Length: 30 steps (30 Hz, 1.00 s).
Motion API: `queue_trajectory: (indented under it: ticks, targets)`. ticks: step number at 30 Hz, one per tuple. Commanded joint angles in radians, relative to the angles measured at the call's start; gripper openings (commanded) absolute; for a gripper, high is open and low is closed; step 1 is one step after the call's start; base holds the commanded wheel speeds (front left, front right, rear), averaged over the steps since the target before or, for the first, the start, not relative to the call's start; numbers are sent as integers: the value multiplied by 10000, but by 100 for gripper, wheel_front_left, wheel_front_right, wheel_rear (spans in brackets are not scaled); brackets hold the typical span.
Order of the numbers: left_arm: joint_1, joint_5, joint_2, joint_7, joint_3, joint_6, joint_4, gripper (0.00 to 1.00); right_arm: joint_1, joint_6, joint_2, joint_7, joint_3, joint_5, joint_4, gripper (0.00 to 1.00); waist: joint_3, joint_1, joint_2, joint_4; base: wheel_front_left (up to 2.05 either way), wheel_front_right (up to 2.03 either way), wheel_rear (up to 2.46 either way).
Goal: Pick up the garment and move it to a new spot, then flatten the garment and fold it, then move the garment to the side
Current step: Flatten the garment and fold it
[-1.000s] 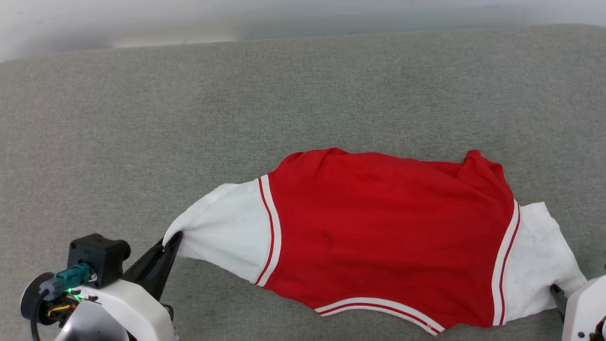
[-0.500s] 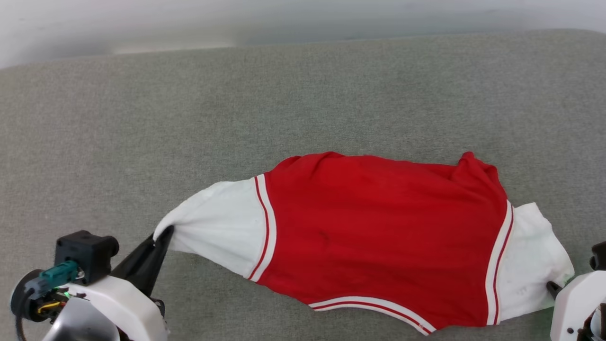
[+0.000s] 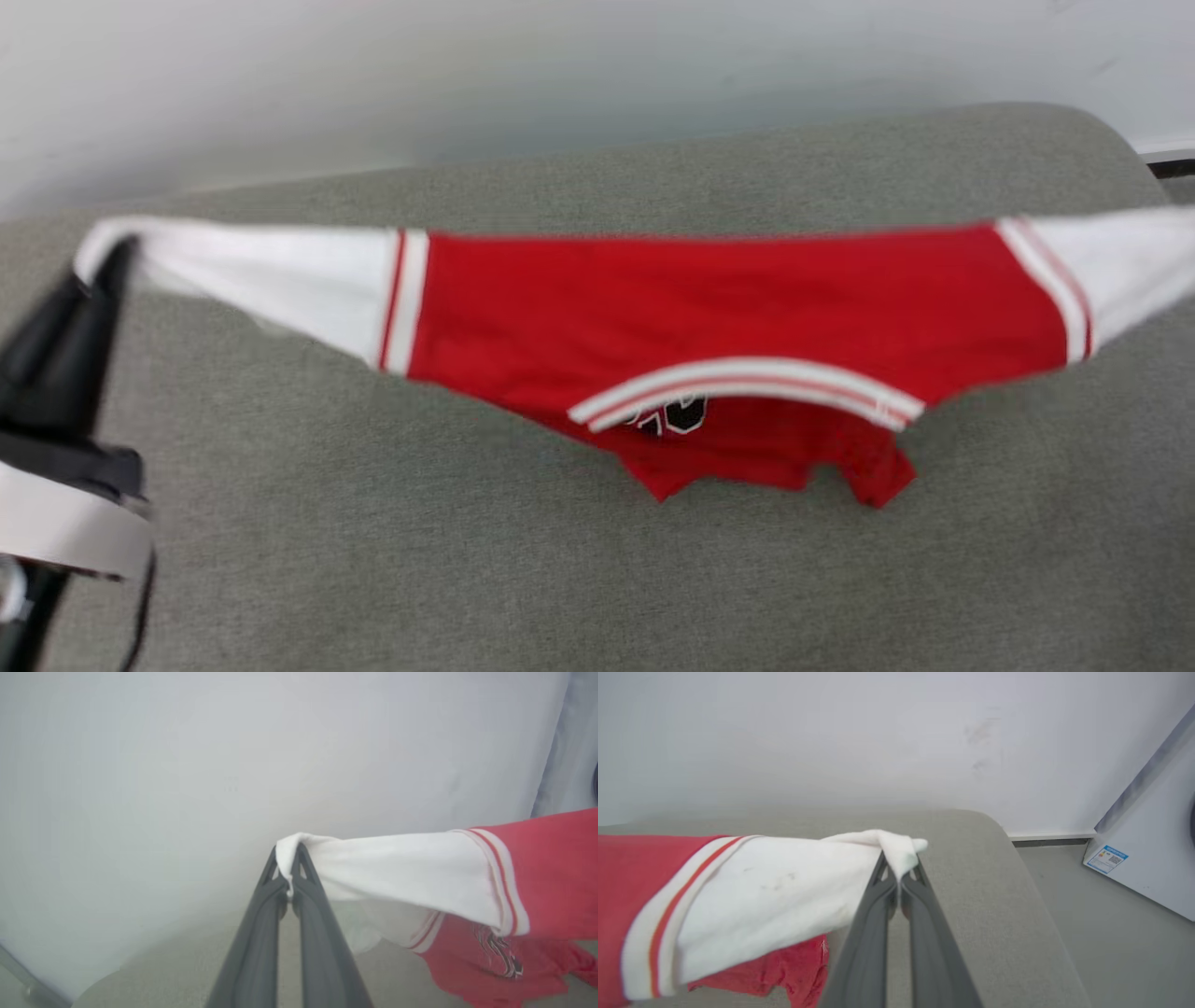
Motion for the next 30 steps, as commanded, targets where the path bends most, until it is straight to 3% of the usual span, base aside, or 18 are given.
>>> queue_trajectory:
  ticks: [1,8,15,19,25,30]
  targets:
    - [-356,-104,90,-72,161,40,-128,0,-423,-7,-76,106,-62,157,-171,0,-70,0,-1,-71,0,0,0]
    - [-2317,-482,573,-91,993,288,-639,0,-2691,-7,41,431,-143,443,-591,0,-57,0,-1,-226,0,0,0]
    - [-4263,-414,1159,-74,1342,580,-431,0,-4484,-7,106,31,116,141,-111,0,475,0,-1,-324,0,0,0]
    - [-5440,-538,1447,34,1029,506,131,0,-5395,-7,152,-319,390,-139,315,0,1104,0,-1,-347,0,0,0]
    - [-7764,-429,2105,-49,327,63,1809,0,-7139,-7,190,-1096,693,-799,1518,0,2417,0,-1,-343,0,0,0]
    - [-10302,-16,2126,-492,-754,-252,3624,0,-9032,-7,292,-2079,863,-1450,3034,0,3412,0,-1,-201,0,0,0]
